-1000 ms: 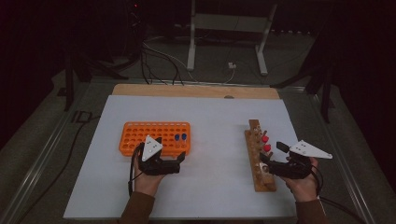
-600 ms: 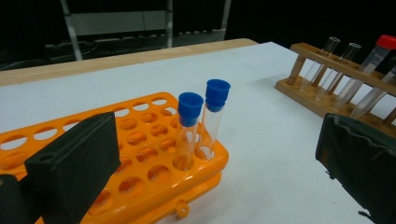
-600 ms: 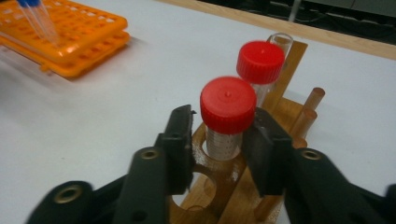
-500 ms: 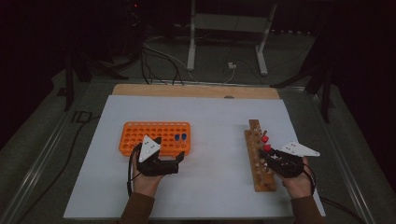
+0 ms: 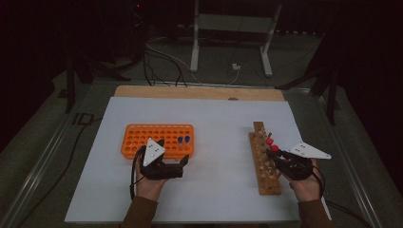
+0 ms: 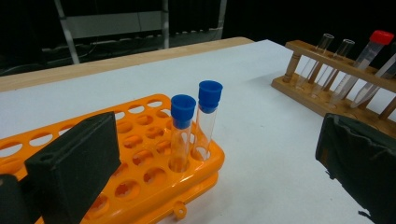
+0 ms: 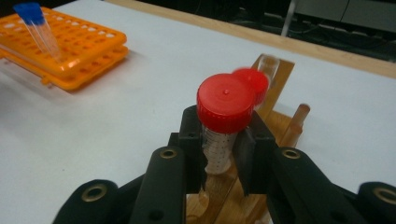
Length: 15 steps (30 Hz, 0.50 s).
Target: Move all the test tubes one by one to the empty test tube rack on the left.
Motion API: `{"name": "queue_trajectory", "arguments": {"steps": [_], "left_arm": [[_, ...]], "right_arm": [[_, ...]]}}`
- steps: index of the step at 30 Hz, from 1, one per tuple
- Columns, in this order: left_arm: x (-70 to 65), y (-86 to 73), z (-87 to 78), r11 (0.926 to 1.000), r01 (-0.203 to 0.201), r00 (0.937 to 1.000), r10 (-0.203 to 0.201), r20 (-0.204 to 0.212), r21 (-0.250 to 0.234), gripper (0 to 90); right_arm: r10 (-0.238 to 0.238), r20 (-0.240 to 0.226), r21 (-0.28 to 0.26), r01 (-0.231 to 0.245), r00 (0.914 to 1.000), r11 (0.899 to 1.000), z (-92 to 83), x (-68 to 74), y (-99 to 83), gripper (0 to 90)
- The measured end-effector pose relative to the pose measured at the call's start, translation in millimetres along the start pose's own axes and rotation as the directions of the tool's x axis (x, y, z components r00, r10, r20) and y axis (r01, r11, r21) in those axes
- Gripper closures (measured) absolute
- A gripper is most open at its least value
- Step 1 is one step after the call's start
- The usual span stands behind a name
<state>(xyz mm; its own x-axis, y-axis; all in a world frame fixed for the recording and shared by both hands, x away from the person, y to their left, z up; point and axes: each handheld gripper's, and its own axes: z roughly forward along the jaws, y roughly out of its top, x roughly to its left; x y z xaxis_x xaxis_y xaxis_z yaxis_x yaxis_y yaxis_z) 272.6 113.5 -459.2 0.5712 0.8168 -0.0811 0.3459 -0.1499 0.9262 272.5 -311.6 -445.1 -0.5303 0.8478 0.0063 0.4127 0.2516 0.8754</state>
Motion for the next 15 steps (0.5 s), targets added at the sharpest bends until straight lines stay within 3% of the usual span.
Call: {"name": "queue_trajectory", "arguments": {"steps": [15], "left_arm": [[-0.9,0.1,1.5,1.0,0.006,0.9998,-0.006,0.019,0.005,0.4]], "right_arm": [[-0.018,0.002,-0.07,0.018,0.9998,0.997,-23.5,0.8,26.6,74.7]]}}
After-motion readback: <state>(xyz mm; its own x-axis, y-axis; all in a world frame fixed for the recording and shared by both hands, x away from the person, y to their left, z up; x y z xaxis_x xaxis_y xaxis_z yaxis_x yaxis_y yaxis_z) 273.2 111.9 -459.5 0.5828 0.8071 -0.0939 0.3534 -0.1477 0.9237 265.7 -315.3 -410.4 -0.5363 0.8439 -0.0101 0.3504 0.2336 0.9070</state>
